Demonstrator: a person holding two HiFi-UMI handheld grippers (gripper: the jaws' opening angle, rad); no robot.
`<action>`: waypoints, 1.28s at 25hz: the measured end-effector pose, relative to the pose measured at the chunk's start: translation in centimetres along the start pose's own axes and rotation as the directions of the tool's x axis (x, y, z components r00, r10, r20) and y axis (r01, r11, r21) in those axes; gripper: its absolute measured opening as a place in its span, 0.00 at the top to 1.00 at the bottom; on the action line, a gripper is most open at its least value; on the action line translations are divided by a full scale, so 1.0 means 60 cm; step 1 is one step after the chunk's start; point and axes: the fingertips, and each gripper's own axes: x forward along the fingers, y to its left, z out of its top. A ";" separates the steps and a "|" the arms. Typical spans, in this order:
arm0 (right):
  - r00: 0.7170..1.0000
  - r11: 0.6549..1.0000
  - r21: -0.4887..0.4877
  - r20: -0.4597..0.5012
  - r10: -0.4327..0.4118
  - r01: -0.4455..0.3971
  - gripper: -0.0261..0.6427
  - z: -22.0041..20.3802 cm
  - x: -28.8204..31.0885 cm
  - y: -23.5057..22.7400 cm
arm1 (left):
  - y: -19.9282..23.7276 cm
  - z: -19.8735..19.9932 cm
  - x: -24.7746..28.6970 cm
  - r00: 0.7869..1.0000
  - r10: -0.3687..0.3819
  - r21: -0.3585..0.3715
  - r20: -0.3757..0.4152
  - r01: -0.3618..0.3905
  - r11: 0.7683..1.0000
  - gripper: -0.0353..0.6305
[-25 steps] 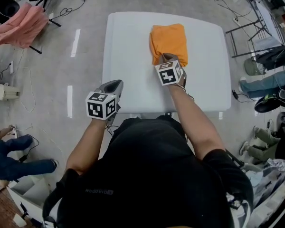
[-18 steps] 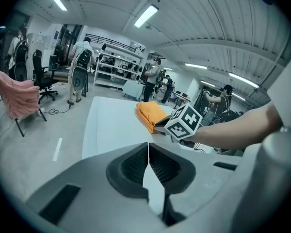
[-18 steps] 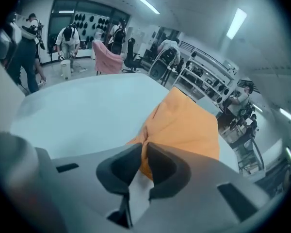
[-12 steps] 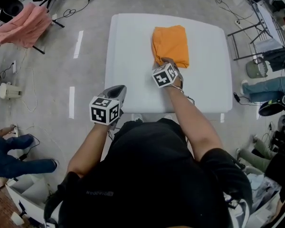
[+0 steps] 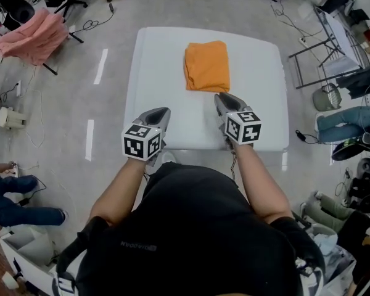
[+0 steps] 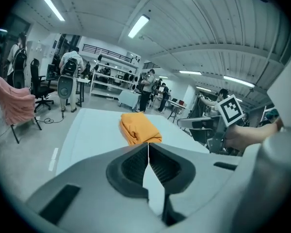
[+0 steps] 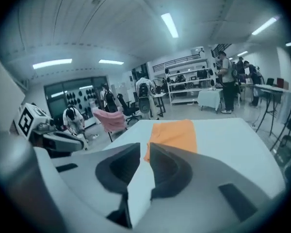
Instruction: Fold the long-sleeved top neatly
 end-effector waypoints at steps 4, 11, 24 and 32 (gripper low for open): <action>0.997 0.996 0.070 0.054 0.049 -0.053 0.93 -0.016 -0.095 -0.019 | -0.066 0.010 0.011 1.000 -0.018 0.024 0.021 0.018 1.000 0.93; 0.992 0.998 0.034 0.112 0.057 -0.061 0.95 -0.035 -0.185 -0.043 | -0.118 0.006 0.002 0.999 0.008 0.043 0.039 -0.009 0.999 0.93; 0.988 0.998 0.034 0.146 0.052 -0.058 0.96 -0.031 -0.217 -0.060 | -0.133 0.016 -0.013 0.997 0.046 0.061 0.070 -0.050 0.997 0.93; 0.988 0.997 0.036 0.140 0.063 -0.068 0.96 -0.029 -0.211 -0.057 | -0.128 0.019 -0.019 0.996 0.051 0.062 0.077 -0.056 0.996 0.93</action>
